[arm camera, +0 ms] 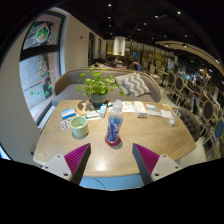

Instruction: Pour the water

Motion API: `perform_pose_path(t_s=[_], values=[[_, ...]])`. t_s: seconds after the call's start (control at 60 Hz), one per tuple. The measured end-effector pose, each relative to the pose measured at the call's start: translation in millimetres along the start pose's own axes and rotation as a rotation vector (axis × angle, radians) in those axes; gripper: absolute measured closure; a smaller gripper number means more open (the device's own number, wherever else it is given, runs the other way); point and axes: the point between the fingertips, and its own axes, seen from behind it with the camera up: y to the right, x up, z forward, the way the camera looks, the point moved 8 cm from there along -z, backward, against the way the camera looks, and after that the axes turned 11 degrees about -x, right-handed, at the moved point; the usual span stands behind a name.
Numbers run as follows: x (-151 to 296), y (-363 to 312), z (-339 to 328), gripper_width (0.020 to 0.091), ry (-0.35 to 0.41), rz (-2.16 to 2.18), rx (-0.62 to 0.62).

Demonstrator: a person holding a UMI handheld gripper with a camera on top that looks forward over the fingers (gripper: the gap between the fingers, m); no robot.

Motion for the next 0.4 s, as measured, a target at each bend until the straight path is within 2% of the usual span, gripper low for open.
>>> perform_pose_path(t_s=[0.15, 0.4], values=[[-4, 1, -9, 0.0249, -0.012, 0.021, 0.011], [1, 12, -11, 0.0250, 0.020, -0.045, -0.037]])
